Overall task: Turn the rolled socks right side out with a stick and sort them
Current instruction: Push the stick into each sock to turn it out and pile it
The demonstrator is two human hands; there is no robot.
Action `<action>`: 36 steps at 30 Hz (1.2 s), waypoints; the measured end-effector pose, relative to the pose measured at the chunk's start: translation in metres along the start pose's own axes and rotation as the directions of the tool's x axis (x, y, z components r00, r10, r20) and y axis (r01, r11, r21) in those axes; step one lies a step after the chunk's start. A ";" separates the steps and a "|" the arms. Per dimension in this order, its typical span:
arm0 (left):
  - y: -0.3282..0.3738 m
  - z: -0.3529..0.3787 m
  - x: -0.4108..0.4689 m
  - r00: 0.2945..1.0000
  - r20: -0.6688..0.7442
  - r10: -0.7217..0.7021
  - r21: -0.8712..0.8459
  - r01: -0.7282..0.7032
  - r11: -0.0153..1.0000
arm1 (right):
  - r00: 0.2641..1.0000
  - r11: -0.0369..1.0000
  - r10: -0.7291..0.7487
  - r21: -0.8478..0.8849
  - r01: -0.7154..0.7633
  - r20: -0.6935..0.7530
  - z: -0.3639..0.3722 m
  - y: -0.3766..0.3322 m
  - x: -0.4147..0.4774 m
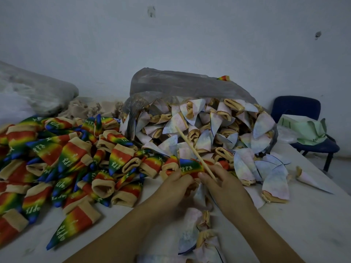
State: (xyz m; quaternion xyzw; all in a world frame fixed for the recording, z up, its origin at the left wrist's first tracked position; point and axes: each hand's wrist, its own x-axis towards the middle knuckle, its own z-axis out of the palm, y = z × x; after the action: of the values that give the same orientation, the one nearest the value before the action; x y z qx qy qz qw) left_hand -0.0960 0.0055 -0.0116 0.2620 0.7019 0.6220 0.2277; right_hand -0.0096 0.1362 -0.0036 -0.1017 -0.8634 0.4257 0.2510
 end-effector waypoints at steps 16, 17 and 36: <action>0.009 -0.027 0.010 0.994 -0.096 0.051 -0.651 -0.102 0.752 | 0.973 0.964 0.183 0.221 -0.149 -0.142 -0.008 0.012 0.003; 0.012 -0.036 0.017 0.985 -0.164 0.049 -0.729 -0.155 0.667 | 0.969 0.965 0.190 0.215 -0.154 -0.161 -0.009 0.014 0.004; 0.015 -0.048 0.062 0.936 -0.226 0.268 0.974 0.217 0.061 | 0.968 0.978 0.151 0.170 -0.118 -0.200 -0.002 0.039 0.001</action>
State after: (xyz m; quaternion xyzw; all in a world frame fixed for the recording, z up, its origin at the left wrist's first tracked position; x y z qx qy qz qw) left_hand -0.1722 0.0110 0.0092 0.2434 0.9576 0.0094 -0.1542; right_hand -0.0105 0.1623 -0.0331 -0.1850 -0.7866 0.4951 0.3192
